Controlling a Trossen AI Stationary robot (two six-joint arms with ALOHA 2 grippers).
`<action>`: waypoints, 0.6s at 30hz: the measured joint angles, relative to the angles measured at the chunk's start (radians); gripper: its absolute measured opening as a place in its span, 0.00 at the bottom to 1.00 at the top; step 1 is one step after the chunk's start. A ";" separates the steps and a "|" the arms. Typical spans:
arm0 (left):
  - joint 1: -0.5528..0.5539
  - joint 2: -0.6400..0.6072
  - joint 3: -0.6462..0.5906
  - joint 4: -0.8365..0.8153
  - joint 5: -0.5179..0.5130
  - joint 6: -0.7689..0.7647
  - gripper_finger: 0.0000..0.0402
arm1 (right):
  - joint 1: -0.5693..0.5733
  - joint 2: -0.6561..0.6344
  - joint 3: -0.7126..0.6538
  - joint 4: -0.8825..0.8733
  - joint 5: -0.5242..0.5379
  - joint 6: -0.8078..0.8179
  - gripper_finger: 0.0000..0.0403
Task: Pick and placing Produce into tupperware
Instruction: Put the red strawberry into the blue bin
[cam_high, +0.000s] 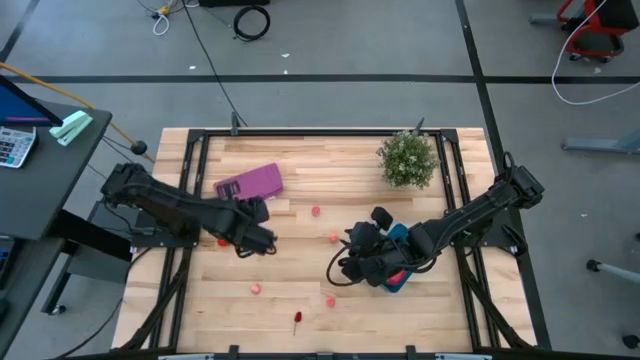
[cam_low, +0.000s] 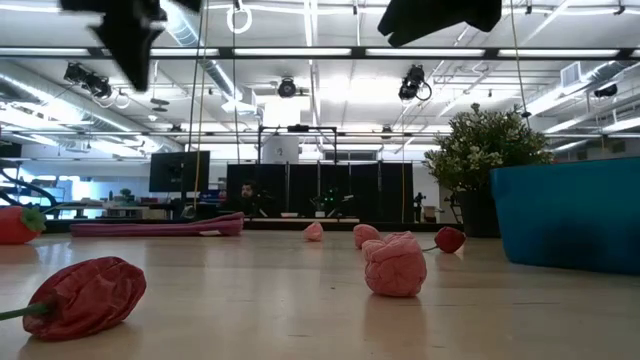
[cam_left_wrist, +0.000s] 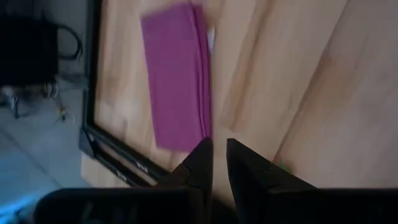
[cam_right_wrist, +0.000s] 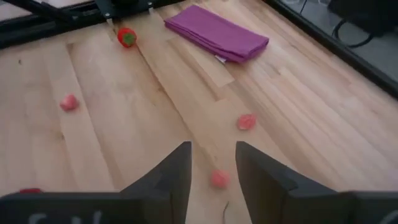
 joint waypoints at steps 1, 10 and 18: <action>-0.009 0.000 -0.041 0.017 0.012 -0.022 0.13 | 0.000 0.000 0.000 0.000 0.008 -0.019 0.33; -0.088 0.000 -0.348 0.397 0.202 -0.055 0.18 | -0.057 0.000 0.000 0.003 0.016 -0.163 0.33; -0.110 0.000 -0.471 0.548 0.267 -0.084 0.32 | -0.115 0.000 0.000 0.003 0.015 -0.205 0.33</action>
